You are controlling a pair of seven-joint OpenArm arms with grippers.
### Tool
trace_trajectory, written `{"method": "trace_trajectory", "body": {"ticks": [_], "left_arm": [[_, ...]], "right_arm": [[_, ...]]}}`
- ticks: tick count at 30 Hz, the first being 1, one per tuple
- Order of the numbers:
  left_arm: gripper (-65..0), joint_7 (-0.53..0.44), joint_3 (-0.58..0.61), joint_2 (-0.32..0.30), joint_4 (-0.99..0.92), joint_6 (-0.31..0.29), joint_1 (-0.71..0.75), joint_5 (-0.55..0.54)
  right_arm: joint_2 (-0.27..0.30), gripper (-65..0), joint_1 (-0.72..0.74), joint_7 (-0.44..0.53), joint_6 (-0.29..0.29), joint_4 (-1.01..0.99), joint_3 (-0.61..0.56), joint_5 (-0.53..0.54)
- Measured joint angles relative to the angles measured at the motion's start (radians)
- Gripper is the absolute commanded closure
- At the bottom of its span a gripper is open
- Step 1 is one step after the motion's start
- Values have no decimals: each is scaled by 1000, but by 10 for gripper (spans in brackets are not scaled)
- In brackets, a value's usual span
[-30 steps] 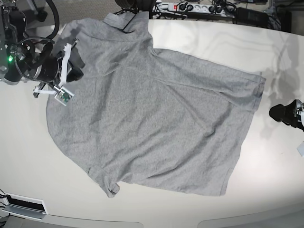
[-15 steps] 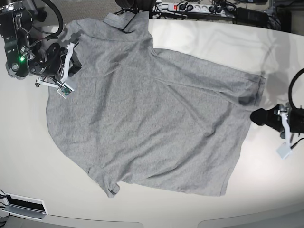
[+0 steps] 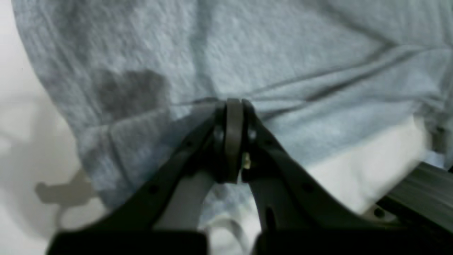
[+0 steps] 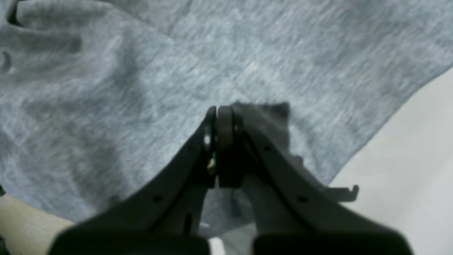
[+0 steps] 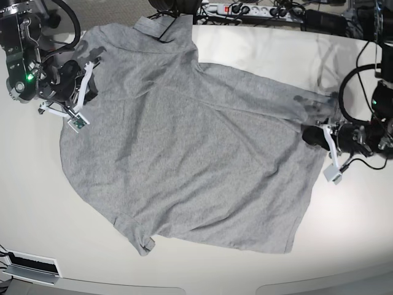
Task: Layout the t-shirt on the table in an organized manner, then fold the t-shirt properly
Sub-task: 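Move the left gripper to the shirt side edge and grasp it, then hold the shirt with both grippers and pull it taut outward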
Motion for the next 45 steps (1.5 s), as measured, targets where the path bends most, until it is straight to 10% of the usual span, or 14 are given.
{"method": "trace_trajectory", "body": {"ticks": [7, 22, 35, 45], "left_arm": [[0, -216, -1, 69, -14, 0, 54, 247], [0, -365, -10, 75, -168, -26, 50, 241], [0, -523, -16, 163, -219, -16, 41, 440], [0, -540, -8, 169, -222, 172, -30, 558]], "right_arm": [[-13, 0, 5, 4, 0, 0, 0, 2], [-41, 0, 66, 37, 27, -151, 0, 3], [-97, 0, 207, 82, 58, -381, 8, 41], [-106, 0, 292, 83, -191, -406, 4, -155]]}}
